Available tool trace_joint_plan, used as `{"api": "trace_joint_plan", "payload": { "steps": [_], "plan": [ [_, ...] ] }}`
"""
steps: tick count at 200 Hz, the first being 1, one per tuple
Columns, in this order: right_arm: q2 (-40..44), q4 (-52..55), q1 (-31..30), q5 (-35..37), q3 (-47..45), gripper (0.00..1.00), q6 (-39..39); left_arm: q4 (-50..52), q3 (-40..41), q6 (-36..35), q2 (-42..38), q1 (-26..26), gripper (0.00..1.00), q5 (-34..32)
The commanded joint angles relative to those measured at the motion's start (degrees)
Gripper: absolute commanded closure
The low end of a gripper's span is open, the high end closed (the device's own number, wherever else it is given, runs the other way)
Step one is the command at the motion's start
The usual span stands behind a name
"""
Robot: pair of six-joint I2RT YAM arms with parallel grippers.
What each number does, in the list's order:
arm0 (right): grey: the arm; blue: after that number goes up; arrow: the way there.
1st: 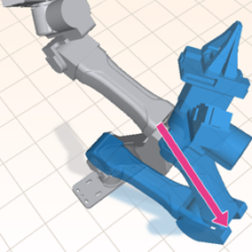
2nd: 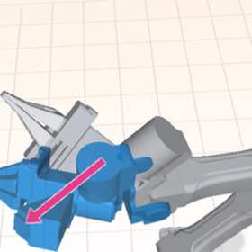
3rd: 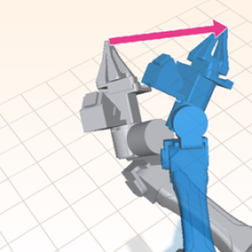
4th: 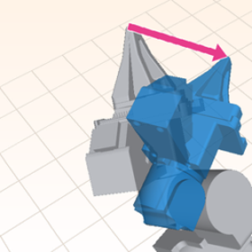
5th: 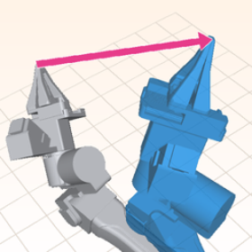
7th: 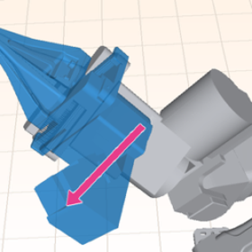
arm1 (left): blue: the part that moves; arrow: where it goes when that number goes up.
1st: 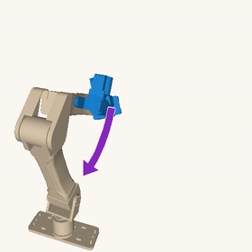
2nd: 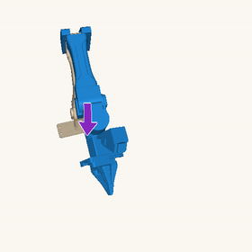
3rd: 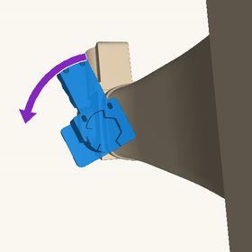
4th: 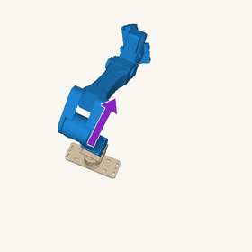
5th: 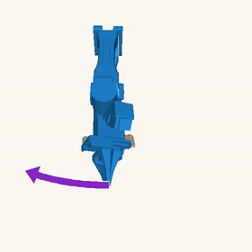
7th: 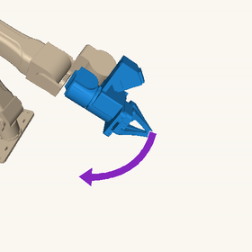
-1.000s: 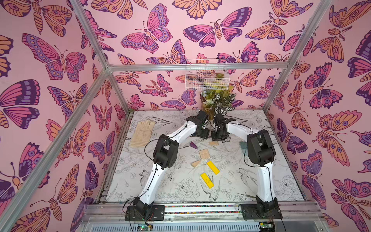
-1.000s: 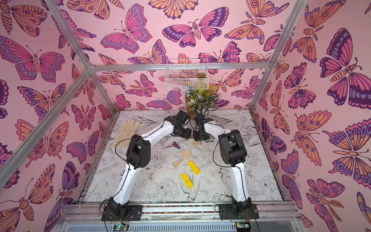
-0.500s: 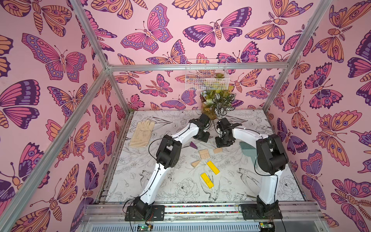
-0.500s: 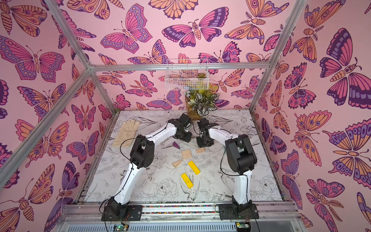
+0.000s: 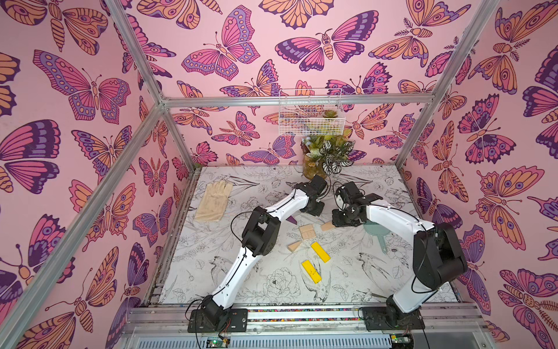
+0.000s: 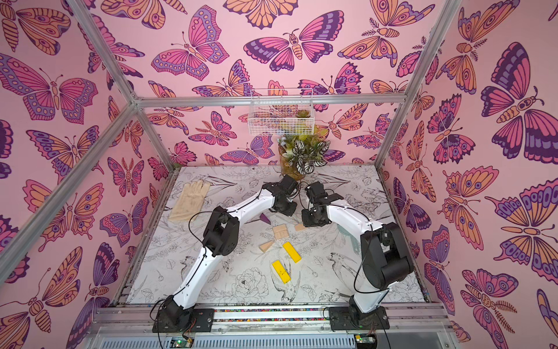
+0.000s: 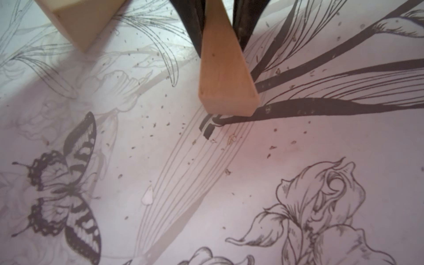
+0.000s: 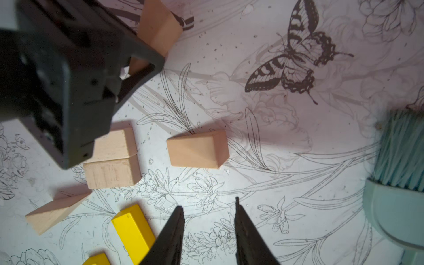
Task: Assemble a small pinwheel with building blocks
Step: Assemble the building block at the center of the board.
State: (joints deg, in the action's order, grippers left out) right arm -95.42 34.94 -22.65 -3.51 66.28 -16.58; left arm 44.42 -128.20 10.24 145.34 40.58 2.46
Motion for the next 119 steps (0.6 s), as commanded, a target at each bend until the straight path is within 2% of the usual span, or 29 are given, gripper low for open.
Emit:
{"api": "trace_joint_plan", "payload": {
  "steps": [1,58,119],
  "plan": [
    [1.29,-0.62,-0.37,0.18,-1.36,0.60,-1.32,1.57,3.16,1.58,-0.40,0.24,0.82,-1.54],
    [1.90,-1.14,-0.40,-0.05,-2.55,0.60,-1.70,1.23,9.05,3.56,-4.04,0.81,0.90,-2.47],
    [2.16,-1.75,-0.38,-0.31,-3.52,0.61,-2.23,-0.81,14.13,5.22,-6.98,1.86,0.91,-2.14]
  ]
}}
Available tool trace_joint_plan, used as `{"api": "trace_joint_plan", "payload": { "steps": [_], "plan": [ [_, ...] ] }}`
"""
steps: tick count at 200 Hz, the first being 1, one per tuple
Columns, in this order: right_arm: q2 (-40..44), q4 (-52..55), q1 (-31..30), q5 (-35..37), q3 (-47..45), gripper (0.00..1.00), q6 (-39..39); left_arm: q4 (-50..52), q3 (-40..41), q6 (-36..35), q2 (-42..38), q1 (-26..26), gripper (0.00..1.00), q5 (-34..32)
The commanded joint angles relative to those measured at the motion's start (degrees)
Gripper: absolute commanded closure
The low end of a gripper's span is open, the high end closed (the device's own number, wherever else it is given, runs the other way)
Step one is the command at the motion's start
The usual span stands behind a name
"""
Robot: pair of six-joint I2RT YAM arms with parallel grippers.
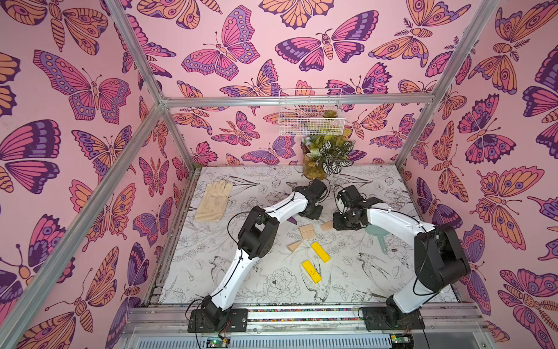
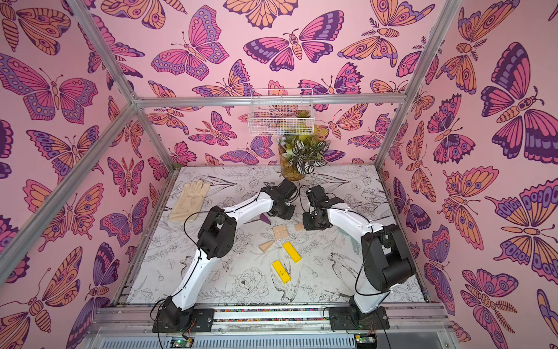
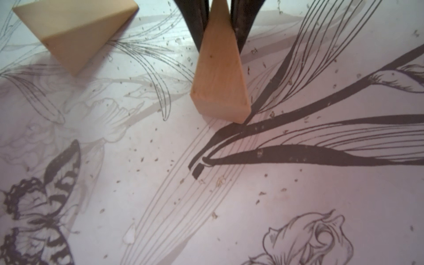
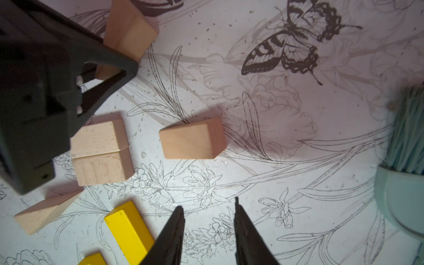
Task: Assemble a small pinwheel with building blocks
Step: Assemble the building block at the center of the board.
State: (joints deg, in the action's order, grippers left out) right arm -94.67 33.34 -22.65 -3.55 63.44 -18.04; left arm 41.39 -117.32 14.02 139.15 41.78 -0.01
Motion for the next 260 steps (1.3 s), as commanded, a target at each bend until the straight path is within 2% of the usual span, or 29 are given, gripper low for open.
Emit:
{"api": "trace_joint_plan", "payload": {
  "steps": [1,34,100,120,143,219,235,260],
  "plan": [
    [1.42,-0.18,-0.37,-0.29,-0.73,0.61,-0.77,2.22,3.28,1.44,-0.85,0.67,0.91,0.35],
    [1.61,-0.51,-0.40,-0.31,-1.02,0.61,-0.94,1.15,4.21,2.67,-1.22,0.87,0.89,0.80],
    [1.37,-0.57,-0.38,-0.23,-1.21,0.61,-0.94,0.70,4.71,3.56,-1.53,1.20,0.68,0.91],
    [1.31,-0.82,-0.38,-0.33,-1.32,0.61,-1.05,0.54,5.15,3.64,-1.86,1.25,0.68,0.63],
    [1.29,-0.82,-0.38,-0.25,-1.42,0.61,-1.03,0.46,5.38,3.75,-1.96,1.28,0.73,0.76],
    [1.15,-0.56,-0.42,0.03,-1.26,0.60,-0.79,0.16,6.22,4.17,-2.62,1.31,0.71,0.78],
    [1.03,-0.29,-0.40,0.29,-0.93,0.60,-0.60,-0.29,6.72,4.35,-3.31,1.29,0.67,0.80],
    [0.52,0.21,-0.38,0.56,0.11,0.60,-0.14,-1.07,7.44,4.77,-4.57,1.29,0.51,0.45]
  ]
}}
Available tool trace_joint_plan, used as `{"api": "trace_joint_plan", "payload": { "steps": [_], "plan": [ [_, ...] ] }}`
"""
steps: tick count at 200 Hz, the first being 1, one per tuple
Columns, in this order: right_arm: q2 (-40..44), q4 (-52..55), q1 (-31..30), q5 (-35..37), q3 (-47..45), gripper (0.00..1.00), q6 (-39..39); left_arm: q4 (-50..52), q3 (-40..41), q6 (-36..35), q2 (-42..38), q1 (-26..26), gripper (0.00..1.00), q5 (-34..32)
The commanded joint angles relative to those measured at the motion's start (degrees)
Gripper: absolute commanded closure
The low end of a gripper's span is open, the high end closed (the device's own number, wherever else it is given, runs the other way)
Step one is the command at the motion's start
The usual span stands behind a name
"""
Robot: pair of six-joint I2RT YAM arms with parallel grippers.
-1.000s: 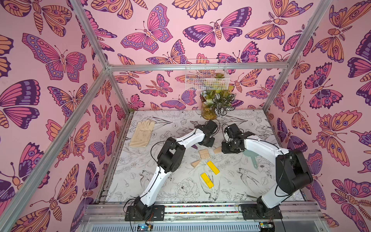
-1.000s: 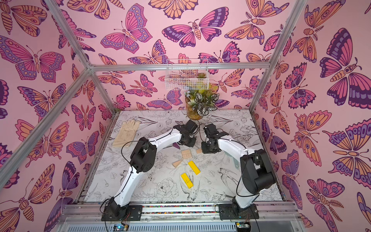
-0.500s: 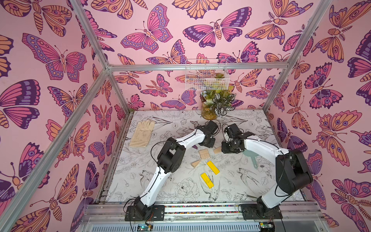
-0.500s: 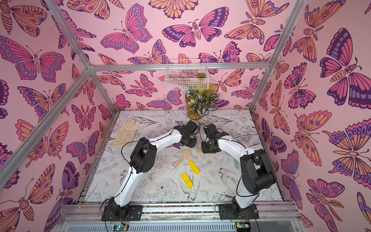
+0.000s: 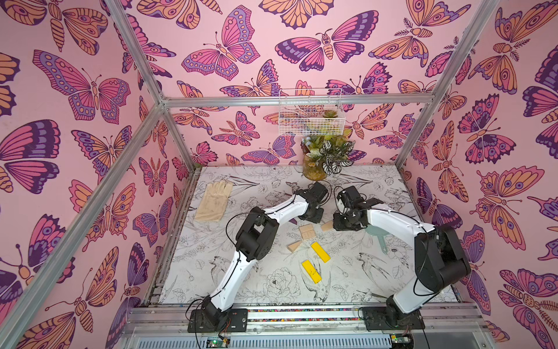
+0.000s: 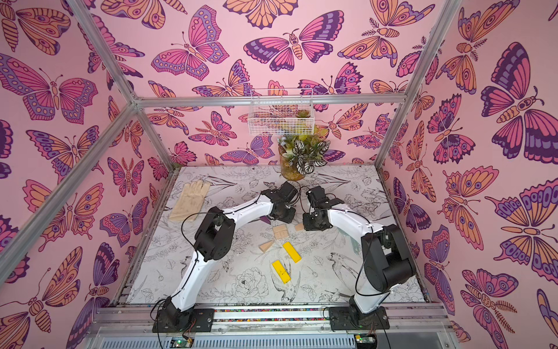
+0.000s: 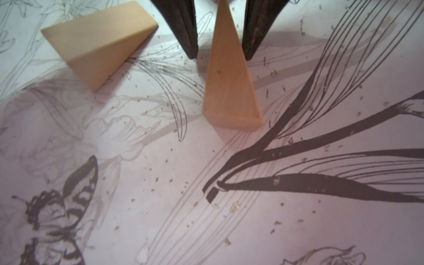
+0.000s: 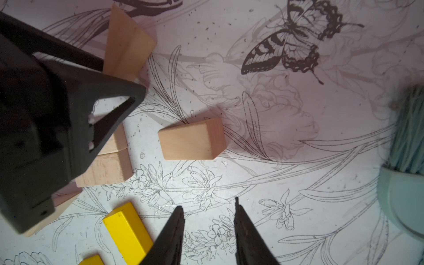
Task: Assemble a small pinwheel with building blocks
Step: Assemble the building block at the center of the board, then pick up the building block from the center of the board.
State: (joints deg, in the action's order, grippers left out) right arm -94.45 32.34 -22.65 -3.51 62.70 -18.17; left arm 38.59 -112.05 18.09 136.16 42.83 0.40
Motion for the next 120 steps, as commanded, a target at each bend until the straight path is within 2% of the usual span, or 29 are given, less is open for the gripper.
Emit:
{"api": "trace_joint_plan", "payload": {
  "steps": [1,44,65,88,120],
  "plan": [
    [0.27,1.31,-0.42,0.56,0.89,0.60,-0.01,1.70,2.18,0.71,-1.67,0.24,0.50,-0.01],
    [0.38,2.08,-0.21,0.77,2.58,0.59,0.71,0.62,3.05,1.05,-5.59,0.02,0.36,-1.93],
    [-0.04,2.46,-0.09,0.53,3.71,0.57,2.46,0.27,4.49,1.75,-9.00,-0.79,0.33,-2.34],
    [-1.18,2.53,-0.07,0.56,5.57,0.53,8.03,-1.99,9.19,2.95,-14.93,-2.06,0.32,-2.17],
    [-4.03,2.01,-0.42,1.99,8.19,0.44,19.94,-3.67,15.75,3.35,-23.93,-4.10,0.31,-1.95]
  ]
}}
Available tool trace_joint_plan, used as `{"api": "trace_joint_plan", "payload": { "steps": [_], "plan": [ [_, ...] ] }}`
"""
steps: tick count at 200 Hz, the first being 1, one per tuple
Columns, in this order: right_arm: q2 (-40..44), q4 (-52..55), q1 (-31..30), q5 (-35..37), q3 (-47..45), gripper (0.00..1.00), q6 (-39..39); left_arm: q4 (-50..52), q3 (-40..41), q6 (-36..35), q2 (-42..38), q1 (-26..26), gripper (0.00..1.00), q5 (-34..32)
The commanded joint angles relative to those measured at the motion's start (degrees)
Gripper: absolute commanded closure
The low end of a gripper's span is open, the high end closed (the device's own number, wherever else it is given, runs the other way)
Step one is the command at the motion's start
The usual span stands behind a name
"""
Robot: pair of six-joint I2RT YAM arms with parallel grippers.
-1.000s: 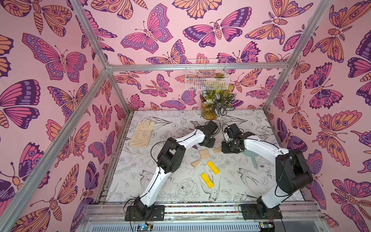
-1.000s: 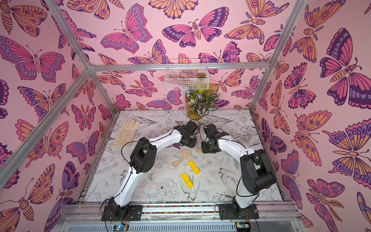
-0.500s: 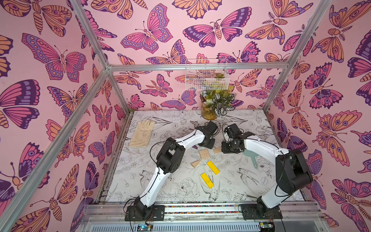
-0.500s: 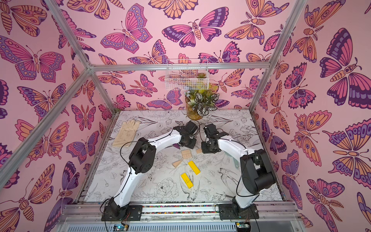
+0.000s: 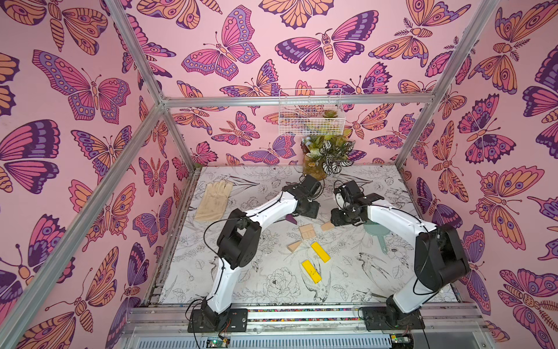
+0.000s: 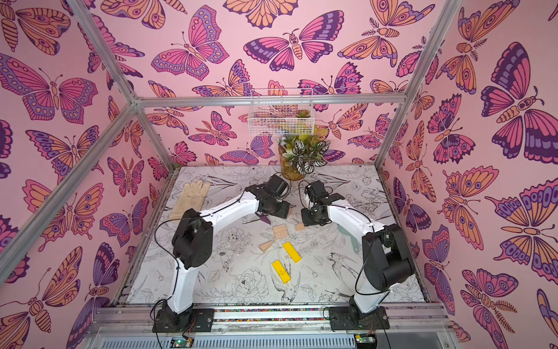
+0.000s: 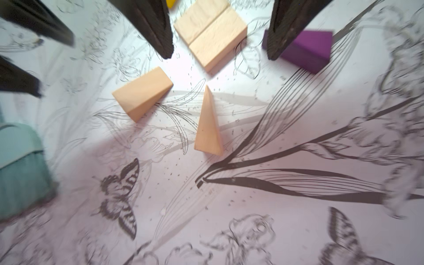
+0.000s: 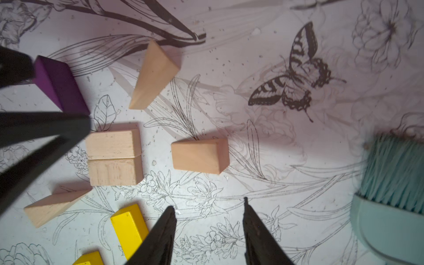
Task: Assemble a small pinwheel with building blocks
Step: Pick up the building block from the center of the board.
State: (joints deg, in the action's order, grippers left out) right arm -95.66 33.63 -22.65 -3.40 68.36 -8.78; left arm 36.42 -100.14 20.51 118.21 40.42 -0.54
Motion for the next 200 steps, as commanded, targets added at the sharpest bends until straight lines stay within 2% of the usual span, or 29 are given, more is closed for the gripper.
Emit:
{"api": "trace_joint_plan", "payload": {
  "steps": [1,38,79,101,130,159,200],
  "plan": [
    [-3.02,0.77,-0.39,2.02,2.55,0.44,10.98,-1.52,3.96,0.93,-6.29,-1.77,0.31,-0.98],
    [-5.47,-0.21,-2.68,4.80,3.63,0.36,29.71,-2.20,13.80,-0.50,-16.22,-4.73,0.28,0.75],
    [-6.46,-0.46,-2.92,0.14,2.81,0.32,44.94,-4.45,27.79,-1.17,-27.74,-9.63,0.27,3.07],
    [-8.09,0.90,-2.90,-0.21,3.39,0.30,50.40,-5.04,33.06,-1.70,-32.22,-11.27,0.26,4.05],
    [-12.27,4.67,-2.92,2.93,6.09,0.30,52.24,-5.90,37.47,-1.54,-35.40,-12.16,0.26,4.27],
    [-12.89,-0.23,-3.09,6.84,3.71,0.30,50.63,-7.46,39.46,-0.76,-36.23,-12.48,0.26,5.48],
    [-13.66,-2.16,-3.01,5.21,2.92,0.32,51.60,-7.86,39.19,-0.47,-35.19,-12.56,0.25,7.71]
  ]
}}
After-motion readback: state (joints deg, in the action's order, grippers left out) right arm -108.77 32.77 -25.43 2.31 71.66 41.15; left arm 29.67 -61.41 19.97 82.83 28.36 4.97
